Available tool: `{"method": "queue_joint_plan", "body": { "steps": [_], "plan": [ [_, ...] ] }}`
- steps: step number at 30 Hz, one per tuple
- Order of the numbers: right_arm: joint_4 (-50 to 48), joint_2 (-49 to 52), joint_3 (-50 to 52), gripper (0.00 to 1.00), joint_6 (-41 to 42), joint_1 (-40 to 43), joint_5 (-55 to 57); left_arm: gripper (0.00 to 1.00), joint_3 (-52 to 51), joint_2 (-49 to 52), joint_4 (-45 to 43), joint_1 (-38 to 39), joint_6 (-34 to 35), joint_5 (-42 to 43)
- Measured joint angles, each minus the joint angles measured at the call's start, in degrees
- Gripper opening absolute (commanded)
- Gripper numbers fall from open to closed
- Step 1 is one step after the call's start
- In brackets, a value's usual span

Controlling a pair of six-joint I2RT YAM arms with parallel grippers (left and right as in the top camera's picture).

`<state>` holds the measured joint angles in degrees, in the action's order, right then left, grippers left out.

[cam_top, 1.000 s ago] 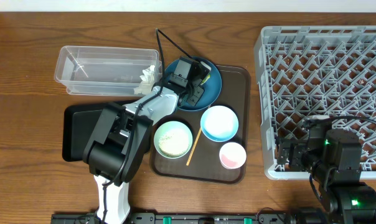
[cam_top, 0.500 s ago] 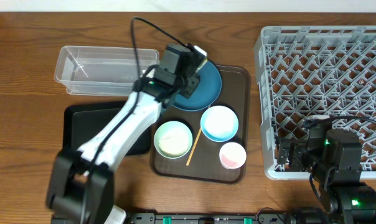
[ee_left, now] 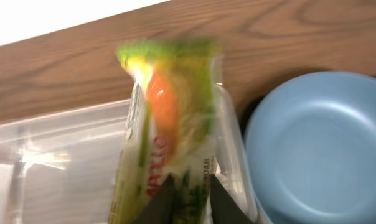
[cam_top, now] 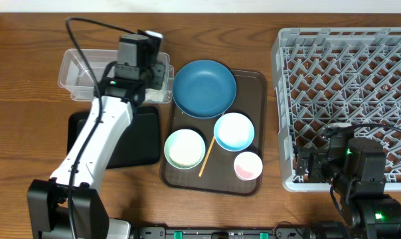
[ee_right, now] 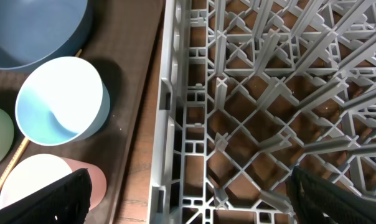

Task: Sort waste into correct bins and load items into the dishwasher rack
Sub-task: 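Move wrapper with left gripper and release into clear bin, then grasp rim of mint rice bowl with left gripper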

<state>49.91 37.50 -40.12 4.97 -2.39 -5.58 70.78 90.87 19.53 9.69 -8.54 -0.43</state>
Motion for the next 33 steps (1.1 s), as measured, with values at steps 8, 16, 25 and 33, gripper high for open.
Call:
{"method": "queue_joint_plan", "body": {
  "steps": [8,16,25,33],
  "plan": [
    [0.0,0.0,0.0,0.99,0.0,0.0,0.0,0.34,0.0,0.0,0.4,-1.8,1.8,0.2],
    [0.0,0.0,0.0,0.99,0.0,0.0,0.0,0.71,0.0,-0.7,15.2,-0.5,7.9,7.1],
    [0.0,0.0,-0.1,0.99,0.0,0.0,0.0,0.75,0.0,-7.1,31.6,7.9,17.6,9.6],
    [0.0,0.0,-0.1,0.99,0.0,0.0,0.0,0.7,-1.9,-6.9,34.0,17.1,24.5,10.0]
  ]
}}
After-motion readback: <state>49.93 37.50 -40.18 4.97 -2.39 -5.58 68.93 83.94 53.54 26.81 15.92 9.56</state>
